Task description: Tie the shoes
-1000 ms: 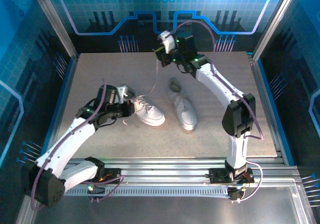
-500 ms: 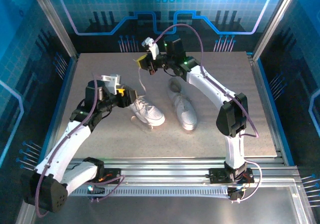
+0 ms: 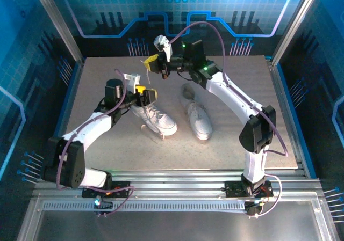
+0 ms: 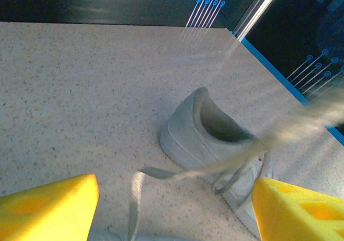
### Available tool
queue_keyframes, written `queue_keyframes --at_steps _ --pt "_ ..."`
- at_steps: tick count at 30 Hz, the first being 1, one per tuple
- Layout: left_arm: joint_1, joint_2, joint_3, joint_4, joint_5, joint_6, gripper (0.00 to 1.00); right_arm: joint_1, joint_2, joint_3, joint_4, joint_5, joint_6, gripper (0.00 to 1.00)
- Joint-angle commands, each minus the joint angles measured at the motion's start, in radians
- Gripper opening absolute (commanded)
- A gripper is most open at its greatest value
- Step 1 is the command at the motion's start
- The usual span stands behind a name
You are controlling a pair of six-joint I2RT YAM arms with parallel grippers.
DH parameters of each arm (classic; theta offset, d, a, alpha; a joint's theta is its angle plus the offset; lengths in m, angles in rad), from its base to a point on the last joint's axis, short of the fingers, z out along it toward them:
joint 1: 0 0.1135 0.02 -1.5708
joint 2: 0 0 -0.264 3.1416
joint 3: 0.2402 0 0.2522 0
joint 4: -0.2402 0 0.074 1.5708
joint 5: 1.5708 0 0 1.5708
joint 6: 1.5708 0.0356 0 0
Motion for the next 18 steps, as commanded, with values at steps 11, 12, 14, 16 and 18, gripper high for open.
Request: queue_keyframes --at_steps 11,12,14,16,18 --pt "0.063 0.013 0.128 0.077 0.127 0.001 0.00 0.011 -0.033 -0.095 -0.059 -0.013 -0.027 0.25" --pt "0.071 0.003 0.132 0.052 0.121 0.000 0.00 0.010 -0.043 -0.111 -0.070 0.029 -0.026 0.36" --pt "0.090 -0.024 0.136 -0.008 0.094 -0.007 0.00 0.012 -0.077 -0.179 -0.097 0.146 -0.018 0.49" --pt "0.109 -0.048 0.142 -0.063 0.074 -0.011 0.00 0.020 -0.113 -0.266 -0.131 0.260 -0.011 0.53" --pt "0.124 -0.063 0.153 -0.120 0.048 -0.012 0.00 0.038 -0.152 -0.371 -0.157 0.381 0.013 0.53"
